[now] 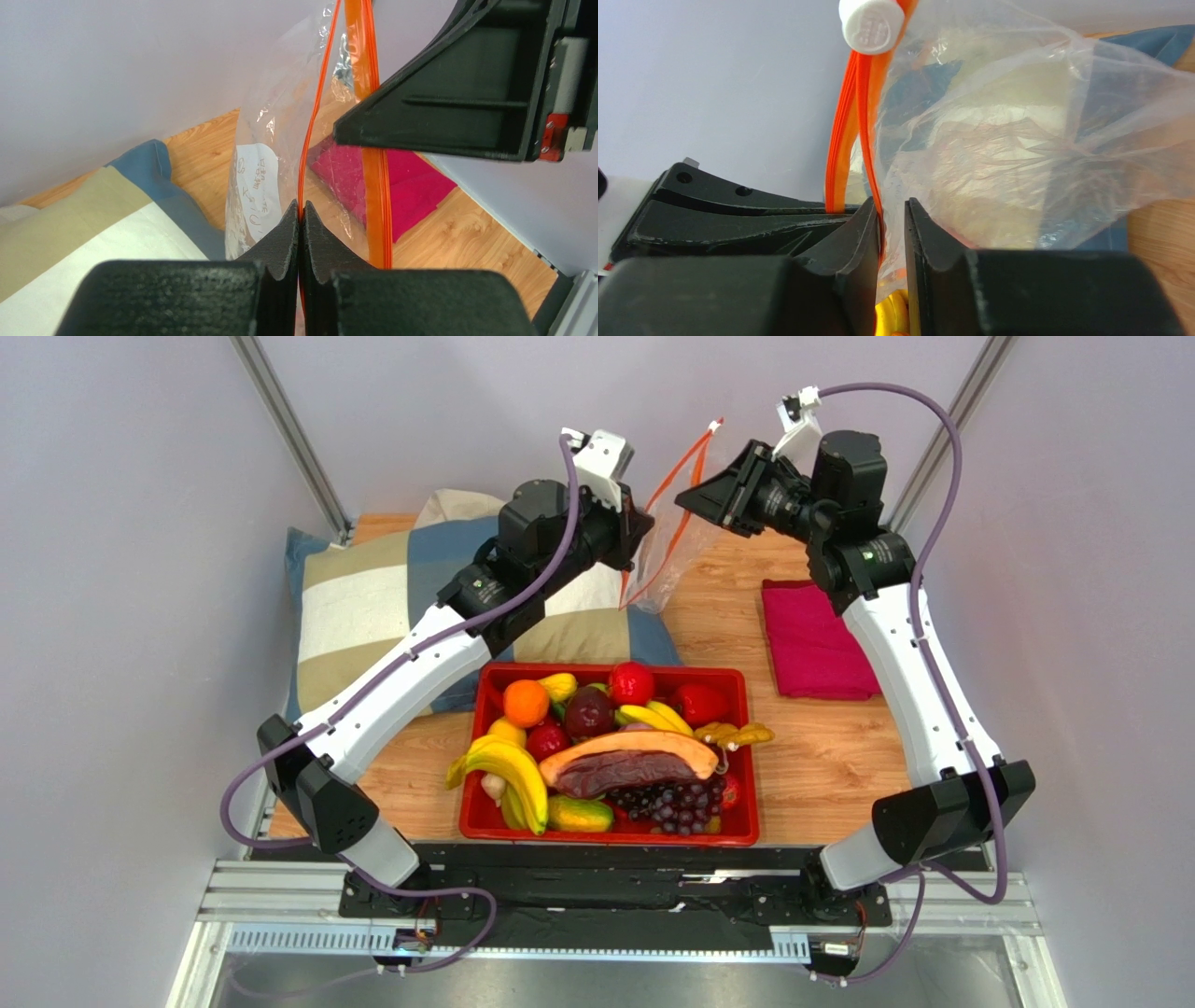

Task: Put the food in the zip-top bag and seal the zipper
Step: Pick up the zipper food storage bag at the center of the board.

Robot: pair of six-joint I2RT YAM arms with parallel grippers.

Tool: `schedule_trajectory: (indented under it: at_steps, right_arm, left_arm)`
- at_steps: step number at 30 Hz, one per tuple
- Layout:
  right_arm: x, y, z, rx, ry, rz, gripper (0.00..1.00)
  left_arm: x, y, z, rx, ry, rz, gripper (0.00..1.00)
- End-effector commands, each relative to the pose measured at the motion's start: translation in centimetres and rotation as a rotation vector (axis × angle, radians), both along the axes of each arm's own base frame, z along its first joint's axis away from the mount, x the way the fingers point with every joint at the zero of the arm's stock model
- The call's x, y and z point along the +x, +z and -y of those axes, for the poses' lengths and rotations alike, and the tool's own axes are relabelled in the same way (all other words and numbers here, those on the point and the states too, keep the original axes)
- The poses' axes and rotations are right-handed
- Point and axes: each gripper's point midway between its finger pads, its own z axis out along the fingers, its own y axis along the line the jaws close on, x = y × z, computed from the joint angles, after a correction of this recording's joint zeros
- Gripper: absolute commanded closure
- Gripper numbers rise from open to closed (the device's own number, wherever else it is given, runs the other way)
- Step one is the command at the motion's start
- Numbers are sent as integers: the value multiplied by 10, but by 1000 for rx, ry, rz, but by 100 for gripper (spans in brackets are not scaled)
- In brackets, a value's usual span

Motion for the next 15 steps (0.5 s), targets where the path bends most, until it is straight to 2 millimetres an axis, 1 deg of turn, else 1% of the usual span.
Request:
schedule_trajectory:
  at_steps: [1,2,3,4,5,8,10,11,12,13,14,15]
  right_arm:
    - [9,4,29,-11,-65,16,87]
    - [14,0,44,-15,-96,6,94]
    - [13,2,51,-20,-105,13,97]
    - [14,-2,58,-43,-116,16,100]
    - [15,-3,68,-53,-134,18,100]
    - [13,-6,77,-95,-142,44,100]
    - [11,-9,75,-109,-125,51,100]
    - [11,-11,74,-123,-116,60,100]
    - [11,-13,74,-135,-112,63,100]
    - [12,-20,74,-145,-111,48,100]
    - [14,-23,75,-162,-111,53,100]
    - [14,-29,75,-170,-110,43,100]
  left_arm:
    - [4,-3,-8,-34,11,-30,100]
    - [4,-6,-10,-33,1,-42,100]
    - [6,-7,-14,-36,9,-46,100]
    - [11,-12,-19,-31,20,-55,100]
    - [13,-14,-23,-28,27,-61,100]
    - [13,-23,-21,-11,0,-79,100]
    - [10,-27,-13,-6,-44,-87,100]
    - [7,-31,-6,-7,-91,-102,95]
    - [4,-32,-3,-7,-112,-112,90]
    - [2,-28,2,-16,-139,-111,84]
    - [-4,-30,8,-15,-186,-117,69]
    - [-7,-30,10,-11,-211,-121,62]
